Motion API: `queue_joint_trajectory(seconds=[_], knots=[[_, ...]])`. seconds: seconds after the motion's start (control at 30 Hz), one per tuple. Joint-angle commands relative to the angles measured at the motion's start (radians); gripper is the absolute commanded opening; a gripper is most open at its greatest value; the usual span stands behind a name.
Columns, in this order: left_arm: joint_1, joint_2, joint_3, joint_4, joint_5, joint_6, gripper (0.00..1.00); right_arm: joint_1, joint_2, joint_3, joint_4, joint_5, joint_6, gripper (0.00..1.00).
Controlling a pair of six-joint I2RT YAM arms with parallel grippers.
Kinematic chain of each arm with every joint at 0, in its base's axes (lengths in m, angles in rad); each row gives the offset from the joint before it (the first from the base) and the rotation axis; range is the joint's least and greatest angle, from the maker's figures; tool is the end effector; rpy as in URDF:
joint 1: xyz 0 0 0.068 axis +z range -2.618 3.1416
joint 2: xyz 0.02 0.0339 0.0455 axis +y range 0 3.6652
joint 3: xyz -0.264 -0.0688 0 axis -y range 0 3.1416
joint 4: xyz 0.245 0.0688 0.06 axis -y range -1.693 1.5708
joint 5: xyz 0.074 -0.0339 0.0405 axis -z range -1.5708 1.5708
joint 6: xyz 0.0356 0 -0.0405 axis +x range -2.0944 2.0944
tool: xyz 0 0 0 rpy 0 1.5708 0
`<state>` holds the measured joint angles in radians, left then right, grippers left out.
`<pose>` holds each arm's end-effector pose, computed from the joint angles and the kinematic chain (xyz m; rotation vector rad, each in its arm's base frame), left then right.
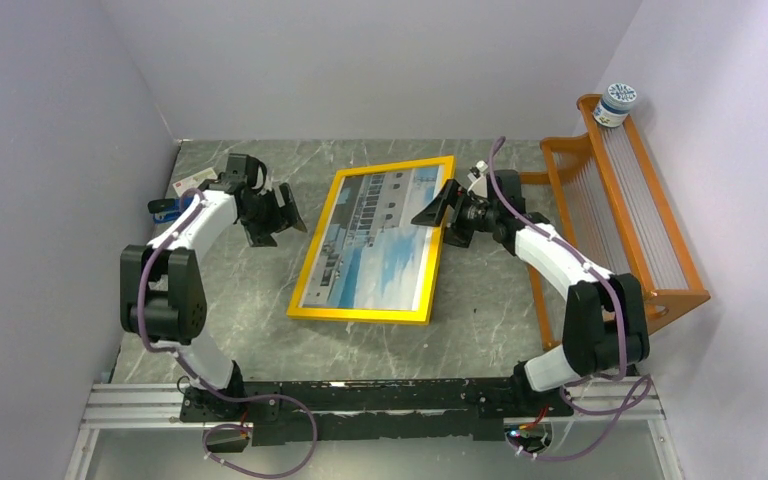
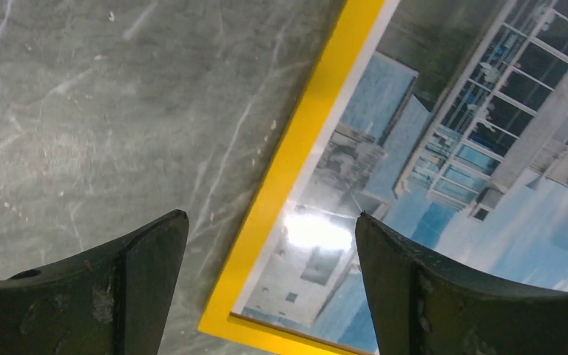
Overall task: Put the photo into the frame
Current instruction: Turn over the photo frame at the center of the board.
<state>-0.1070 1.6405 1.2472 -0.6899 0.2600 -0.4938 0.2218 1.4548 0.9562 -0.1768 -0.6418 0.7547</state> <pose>0.3355 -0.0452 0.2426 -0.4331 2.6688 -0.5364 0.3010 0.0897 0.2472 0.2574 2.3700 1.2214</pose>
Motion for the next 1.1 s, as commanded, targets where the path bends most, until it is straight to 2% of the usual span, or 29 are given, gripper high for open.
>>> queue_joint_trajectory(seconds=[0.0,0.13,0.27,0.43,0.6,0.83,0.97,1.07], knots=[[0.021,0.085,0.026,0.098,0.062,0.013,0.87,-0.003,0.049,0.016,0.17,0.024,-0.024,0.9],[0.026,0.194,0.133,0.132,0.077,0.061,0.85,-0.002,0.094,-0.002,0.212,0.084,-0.023,0.91],[0.029,0.294,0.291,0.142,0.028,0.092,0.86,-0.003,0.128,-0.031,0.247,0.145,-0.016,0.92],[0.031,0.39,0.402,0.227,0.034,0.097,0.87,-0.003,0.171,-0.02,0.213,0.231,-0.039,0.91],[0.033,0.485,0.518,0.246,0.09,0.131,0.87,-0.003,0.163,0.003,0.091,0.393,-0.062,0.92],[0.033,0.526,0.52,0.41,0.154,0.151,0.92,0.01,0.092,-0.012,-0.113,0.583,-0.038,0.92],[0.033,0.595,0.598,0.466,0.223,0.156,0.92,0.109,-0.022,-0.074,-0.145,0.586,-0.035,0.91],[0.033,0.674,0.7,0.48,0.276,0.133,0.92,0.292,-0.091,-0.11,-0.149,0.57,-0.039,0.89]])
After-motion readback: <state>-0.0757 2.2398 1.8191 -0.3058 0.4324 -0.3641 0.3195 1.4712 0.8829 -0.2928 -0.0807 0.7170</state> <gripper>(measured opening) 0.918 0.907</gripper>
